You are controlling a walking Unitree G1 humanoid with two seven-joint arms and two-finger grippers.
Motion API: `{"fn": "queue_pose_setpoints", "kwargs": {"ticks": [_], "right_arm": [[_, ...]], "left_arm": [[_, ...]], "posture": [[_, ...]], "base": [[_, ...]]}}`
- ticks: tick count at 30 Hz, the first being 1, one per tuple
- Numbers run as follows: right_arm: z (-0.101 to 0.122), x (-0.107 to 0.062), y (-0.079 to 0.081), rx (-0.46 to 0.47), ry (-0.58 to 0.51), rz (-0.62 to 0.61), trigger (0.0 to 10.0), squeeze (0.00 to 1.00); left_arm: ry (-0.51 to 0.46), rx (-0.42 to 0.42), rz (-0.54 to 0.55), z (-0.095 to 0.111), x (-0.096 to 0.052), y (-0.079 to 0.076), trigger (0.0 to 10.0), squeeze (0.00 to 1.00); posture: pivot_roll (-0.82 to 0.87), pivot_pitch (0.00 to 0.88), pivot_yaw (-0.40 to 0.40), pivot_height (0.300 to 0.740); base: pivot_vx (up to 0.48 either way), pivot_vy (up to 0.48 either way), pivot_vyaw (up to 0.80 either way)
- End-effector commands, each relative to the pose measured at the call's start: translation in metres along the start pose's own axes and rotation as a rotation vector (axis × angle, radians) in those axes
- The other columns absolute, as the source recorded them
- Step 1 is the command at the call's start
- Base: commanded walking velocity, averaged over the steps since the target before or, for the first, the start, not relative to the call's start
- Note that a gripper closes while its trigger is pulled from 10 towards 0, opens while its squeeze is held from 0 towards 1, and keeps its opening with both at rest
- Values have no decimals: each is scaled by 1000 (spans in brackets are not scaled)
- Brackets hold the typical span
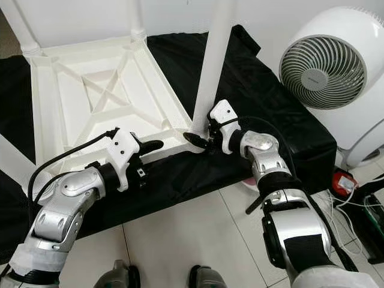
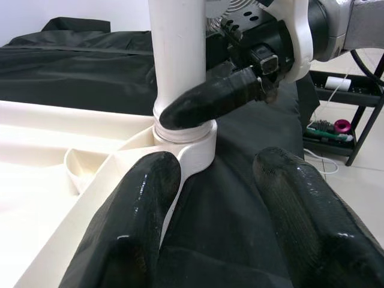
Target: Building children table
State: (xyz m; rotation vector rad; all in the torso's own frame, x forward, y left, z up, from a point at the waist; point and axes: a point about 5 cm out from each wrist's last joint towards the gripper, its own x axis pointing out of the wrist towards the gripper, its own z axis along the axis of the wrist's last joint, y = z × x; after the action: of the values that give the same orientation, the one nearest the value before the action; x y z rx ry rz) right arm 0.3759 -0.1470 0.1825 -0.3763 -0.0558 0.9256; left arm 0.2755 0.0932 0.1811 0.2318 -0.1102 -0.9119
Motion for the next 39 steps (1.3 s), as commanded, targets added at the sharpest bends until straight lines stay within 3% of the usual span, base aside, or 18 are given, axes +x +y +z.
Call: {"fn": "queue_pose_setpoints", "kwargs": {"ticks": [1,6,7,8,12,17,24,25,26,32,33,37,38,39], "right_arm": [[-4,-4,2,-9,-5,-15,0,0],[-13,-6,9,27,-14,-58,0,0],[-17,-3,15,55,-21,-83,5686,0],[-21,1,24,85,-22,-112,10000,0],[-22,6,33,121,-31,-148,10000,0],[-14,30,59,283,-50,-453,10000,0],[3,52,68,353,-77,-563,10000,0],[9,57,70,405,-97,-579,10000,0],[16,58,74,405,-145,-518,10000,1000],[22,54,79,387,-185,-432,10000,1000],[16,36,70,316,-160,-366,10000,1000],[13,30,65,288,-139,-355,10000,1000],[10,23,61,255,-117,-333,10000,796],[10,23,61,255,-117,-333,10000,796]], "left_arm": [[3,-6,6,-2,1,-3,10000,0],[6,-6,-3,-3,1,-5,10000,0],[7,-10,-8,-3,1,-6,10000,0],[9,-12,-14,-4,2,-7,10000,0],[9,-13,-17,-4,2,-8,10000,0],[19,-8,-1,-5,-1,-5,10000,0],[18,-12,4,-5,-2,-5,10000,0],[16,-16,10,-5,-1,-5,10000,0],[15,-15,11,-4,-1,-6,10000,0],[15,-14,12,-5,-1,-6,10000,0],[16,-14,18,-5,-1,-6,10000,0],[15,-14,21,-5,-1,-5,10000,0],[15,-14,23,-5,-1,-5,10000,0],[15,-14,23,-5,-1,-5,10000,0]], "posture": [[-11,67,-14,740],[-15,74,-10,740],[-22,79,-3,740],[-24,81,-1,740],[-24,91,-2,740],[-19,123,-8,740],[-23,139,-6,740],[-27,146,-4,740],[-28,151,-7,740],[-31,154,-10,740],[-30,151,-18,740],[-30,151,-18,740],[-30,151,-18,740],[-30,151,-18,740]], "base": [[0,0,0],[0,0,0],[0,0,0],[0,0,0],[0,0,0],[0,0,0],[0,0,0],[0,0,0],[0,0,0],[0,0,0],[0,0,0],[0,0,0],[0,0,0],[0,0,0]]}}
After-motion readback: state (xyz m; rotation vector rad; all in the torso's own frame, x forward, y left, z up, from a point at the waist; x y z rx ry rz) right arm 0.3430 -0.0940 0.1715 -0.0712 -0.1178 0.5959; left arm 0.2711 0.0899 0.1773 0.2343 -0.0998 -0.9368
